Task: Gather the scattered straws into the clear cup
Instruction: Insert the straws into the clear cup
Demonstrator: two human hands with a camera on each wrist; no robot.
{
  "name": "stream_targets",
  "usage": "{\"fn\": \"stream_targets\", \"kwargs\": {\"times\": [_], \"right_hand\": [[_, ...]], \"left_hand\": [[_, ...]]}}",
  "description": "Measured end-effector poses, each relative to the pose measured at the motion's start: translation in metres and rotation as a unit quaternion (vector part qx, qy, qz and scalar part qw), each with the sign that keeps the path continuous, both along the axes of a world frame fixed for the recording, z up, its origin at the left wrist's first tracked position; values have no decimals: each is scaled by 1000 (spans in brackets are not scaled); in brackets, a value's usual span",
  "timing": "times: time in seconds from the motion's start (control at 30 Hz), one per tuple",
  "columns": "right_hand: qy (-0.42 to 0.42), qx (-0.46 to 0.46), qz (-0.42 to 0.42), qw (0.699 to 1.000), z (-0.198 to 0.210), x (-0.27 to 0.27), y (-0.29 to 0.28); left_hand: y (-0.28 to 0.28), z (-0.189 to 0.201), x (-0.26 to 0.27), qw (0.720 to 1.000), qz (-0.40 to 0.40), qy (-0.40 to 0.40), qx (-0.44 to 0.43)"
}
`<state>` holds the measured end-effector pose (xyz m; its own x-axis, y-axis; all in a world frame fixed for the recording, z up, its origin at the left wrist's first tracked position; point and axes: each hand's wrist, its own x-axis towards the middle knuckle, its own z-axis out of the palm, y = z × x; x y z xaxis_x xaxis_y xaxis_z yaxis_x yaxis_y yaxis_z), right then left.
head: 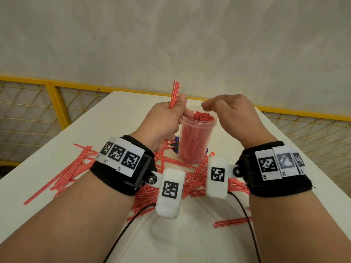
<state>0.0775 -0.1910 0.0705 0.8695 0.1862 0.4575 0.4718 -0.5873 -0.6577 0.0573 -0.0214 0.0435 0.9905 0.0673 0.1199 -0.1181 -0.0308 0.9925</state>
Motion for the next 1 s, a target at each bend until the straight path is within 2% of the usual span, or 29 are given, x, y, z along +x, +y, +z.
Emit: {"fn": "stream_targets", "kwargs": {"times": [0.1,0.27,0.33,0.43,0.47,0.57,0.7,0.77,0.87,1.0], "right_hand": [[43,-56,12,997,-1,0,0],[-2,59,-11,998,0,3,3],[-12,22,-25,999,0,3,1],[9,-104,-12,995,-4,3,1],[11,-111,-7,994,-5,4,1],[6,-42,-12,999,-3,5,0],[26,-109,-18,994,-4,8,-4],[33,-43,-20,998,-3,7,-4],[18,82,19,996,1,4,1],[13,158,101,982,7,-8,10]], "left_hand": [[-1,1,-1,1000,-1,3,0],[-2,2,-2,1000,-10,10,-14],[-1,3,-2,1000,-13,11,-22],[-1,2,-2,999,-22,16,-32],[-2,1,-2,999,-25,16,-35],[-1,1,-1,998,-29,17,-46],[-1,3,-1,998,-34,24,-54],[-1,3,-1,996,-48,27,-67],[0,2,-1,992,-82,27,-88],[1,3,-3,987,-130,32,-86]]}}
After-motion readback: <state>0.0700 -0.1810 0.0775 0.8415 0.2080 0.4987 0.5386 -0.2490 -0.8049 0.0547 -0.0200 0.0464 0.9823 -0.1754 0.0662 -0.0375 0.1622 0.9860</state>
